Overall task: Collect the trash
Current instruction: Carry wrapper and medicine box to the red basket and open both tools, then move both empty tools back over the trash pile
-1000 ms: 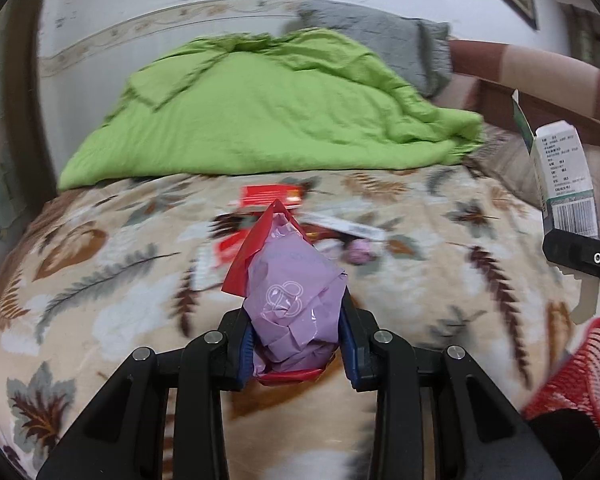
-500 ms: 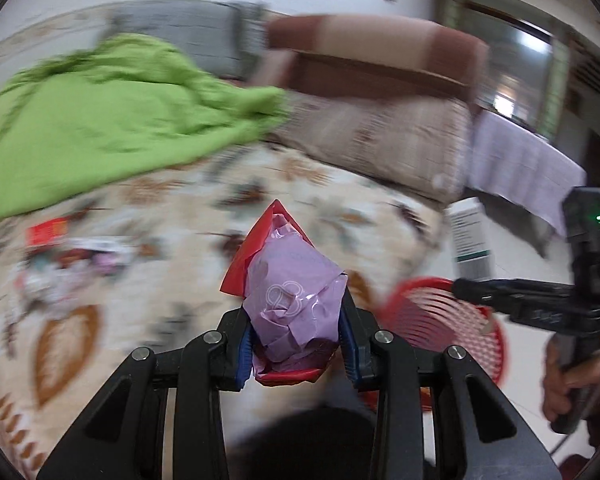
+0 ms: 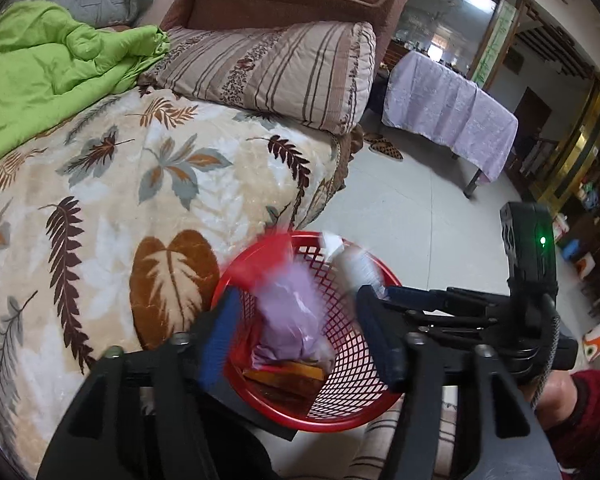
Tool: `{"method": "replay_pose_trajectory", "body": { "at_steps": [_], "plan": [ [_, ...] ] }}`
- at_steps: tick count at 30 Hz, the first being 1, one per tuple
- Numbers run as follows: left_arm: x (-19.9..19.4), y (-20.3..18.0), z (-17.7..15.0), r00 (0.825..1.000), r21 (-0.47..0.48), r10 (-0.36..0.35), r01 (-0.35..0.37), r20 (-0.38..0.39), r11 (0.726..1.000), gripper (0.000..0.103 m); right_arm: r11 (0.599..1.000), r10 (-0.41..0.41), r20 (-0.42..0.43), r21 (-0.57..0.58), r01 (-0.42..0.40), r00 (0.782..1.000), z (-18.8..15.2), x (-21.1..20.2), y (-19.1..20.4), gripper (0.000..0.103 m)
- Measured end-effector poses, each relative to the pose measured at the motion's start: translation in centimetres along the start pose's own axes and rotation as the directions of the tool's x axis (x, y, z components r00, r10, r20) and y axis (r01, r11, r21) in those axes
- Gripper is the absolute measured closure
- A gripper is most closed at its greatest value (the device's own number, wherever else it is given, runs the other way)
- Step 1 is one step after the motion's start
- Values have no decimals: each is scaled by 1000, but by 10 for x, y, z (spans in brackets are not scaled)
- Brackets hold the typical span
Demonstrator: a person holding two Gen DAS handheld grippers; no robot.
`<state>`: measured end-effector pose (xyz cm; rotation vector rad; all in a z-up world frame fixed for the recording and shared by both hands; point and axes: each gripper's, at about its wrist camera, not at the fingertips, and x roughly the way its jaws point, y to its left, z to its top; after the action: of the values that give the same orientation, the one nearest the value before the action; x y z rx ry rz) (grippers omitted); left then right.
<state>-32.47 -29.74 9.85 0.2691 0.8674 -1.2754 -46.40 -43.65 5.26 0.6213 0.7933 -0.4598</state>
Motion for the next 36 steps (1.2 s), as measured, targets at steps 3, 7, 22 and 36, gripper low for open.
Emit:
{"method": "replay_pose_trajectory", "body": {
  "at_steps": [3, 7, 22, 36],
  "plan": [
    [-4, 3, 1, 1000, -3, 4, -4, 11, 1000, 39, 1000, 1, 21, -1, -1, 1000, 3, -5, -1, 52],
    [-20, 19, 0, 998, -26, 38, -37, 44, 999, 39, 999, 39, 47, -3, -39, 998, 13, -8, 10, 52],
    [-146, 176, -40, 912, -336, 384, -320, 143, 886, 39, 926, 291, -21, -246, -287, 956, 56, 30, 180, 44],
    [-265, 341, -114, 756, -670, 651, -446, 74, 594, 39, 809, 348, -268, -397, -432, 898, 48, 146, 406, 35]
  ]
}}
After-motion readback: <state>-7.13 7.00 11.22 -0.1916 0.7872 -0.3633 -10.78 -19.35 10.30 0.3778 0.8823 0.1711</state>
